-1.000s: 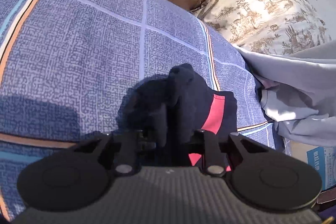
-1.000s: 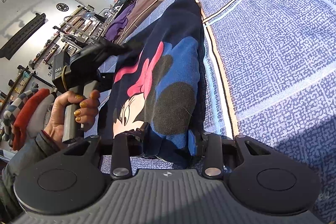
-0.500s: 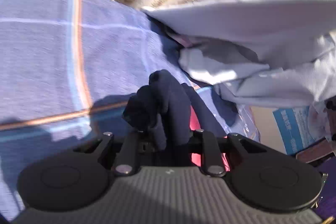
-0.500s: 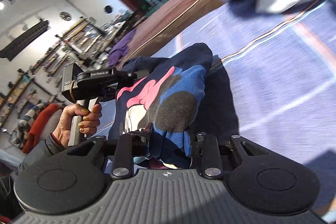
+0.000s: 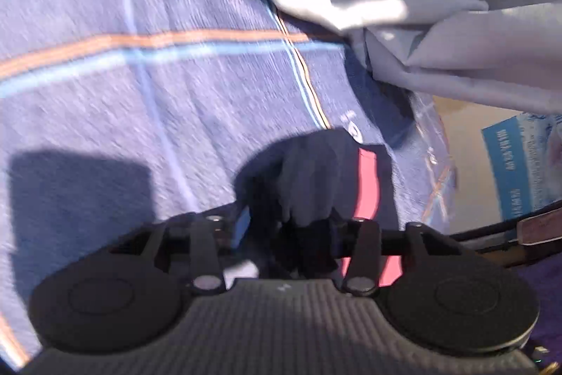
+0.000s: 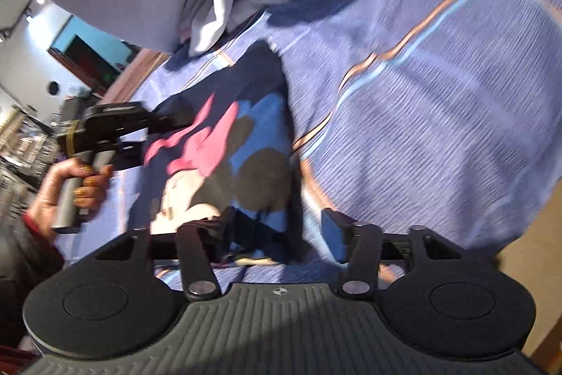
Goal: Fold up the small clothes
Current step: 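Release the folded shirt with both grippers and pull them back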
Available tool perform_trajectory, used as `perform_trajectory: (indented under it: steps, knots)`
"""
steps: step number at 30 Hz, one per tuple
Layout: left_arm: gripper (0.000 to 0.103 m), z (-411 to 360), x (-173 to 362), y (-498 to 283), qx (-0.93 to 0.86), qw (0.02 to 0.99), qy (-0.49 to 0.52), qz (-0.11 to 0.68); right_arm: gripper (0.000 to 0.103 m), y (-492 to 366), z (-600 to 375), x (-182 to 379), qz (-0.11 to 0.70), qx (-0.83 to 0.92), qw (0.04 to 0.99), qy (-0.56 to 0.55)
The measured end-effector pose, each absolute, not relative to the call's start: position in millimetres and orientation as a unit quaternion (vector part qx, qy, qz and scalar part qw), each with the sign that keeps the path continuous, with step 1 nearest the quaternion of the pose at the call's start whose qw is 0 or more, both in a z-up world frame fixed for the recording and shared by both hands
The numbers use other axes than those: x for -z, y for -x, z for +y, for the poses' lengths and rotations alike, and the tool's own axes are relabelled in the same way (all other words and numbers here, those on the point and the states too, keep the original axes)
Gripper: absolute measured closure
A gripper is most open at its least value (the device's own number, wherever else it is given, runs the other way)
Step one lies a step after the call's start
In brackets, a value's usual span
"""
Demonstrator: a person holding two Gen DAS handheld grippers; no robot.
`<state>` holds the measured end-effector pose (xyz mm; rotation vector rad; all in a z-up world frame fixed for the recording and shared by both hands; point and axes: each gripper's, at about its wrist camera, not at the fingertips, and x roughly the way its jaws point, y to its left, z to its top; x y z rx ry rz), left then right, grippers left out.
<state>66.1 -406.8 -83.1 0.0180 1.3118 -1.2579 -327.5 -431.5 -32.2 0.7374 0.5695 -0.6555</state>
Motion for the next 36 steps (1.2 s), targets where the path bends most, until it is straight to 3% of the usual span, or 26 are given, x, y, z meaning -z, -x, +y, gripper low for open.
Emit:
perform_trajectory:
  steps: [2,4,10,17,22,25,26,27,28,32,36]
  knots:
    - [0.04,-387,56,-66,0.521,0.694,-0.056,0.494,0.014,318,-426,7,0.262,0.311,0.876,-0.259]
    - [0.041,-378,35,-62,0.504,0.732,-0.108,0.445,0.014,304,-422,-9,0.263,0.281,0.902,-0.194]
    - [0.046,-349,11,33,0.607,0.685,-0.175,0.363,0.016,255,-412,8,0.31,0.192,0.91,-0.195]
    - [0.046,-333,79,100,0.606,0.644,-0.228,0.407,0.016,275,-381,37,0.352,0.228,0.899,-0.125]
    - [0.044,-320,75,102,0.602,0.658,-0.242,0.382,0.015,279,-378,48,0.394,0.248,0.876,-0.128]
    - [0.038,-307,46,103,0.572,0.681,-0.262,0.375,0.019,285,-385,27,0.374,0.251,0.878,-0.164]
    - [0.029,-300,32,103,0.568,0.69,-0.264,0.362,0.015,284,-385,16,0.369,0.251,0.88,-0.161]
    - [0.012,-295,18,104,0.565,0.699,-0.267,0.347,0.01,281,-386,4,0.374,0.249,0.88,-0.155]
    - [0.003,-290,7,106,0.558,0.711,-0.273,0.33,0.0,275,-386,-5,0.387,0.241,0.878,-0.148]
    - [0.0,-289,-28,115,0.522,0.741,-0.322,0.271,0.0,240,-379,-38,0.429,0.194,0.877,-0.092]
    - [0.0,-299,-25,123,0.515,0.728,-0.355,0.281,0.0,211,-377,-46,0.48,0.137,0.865,-0.058]
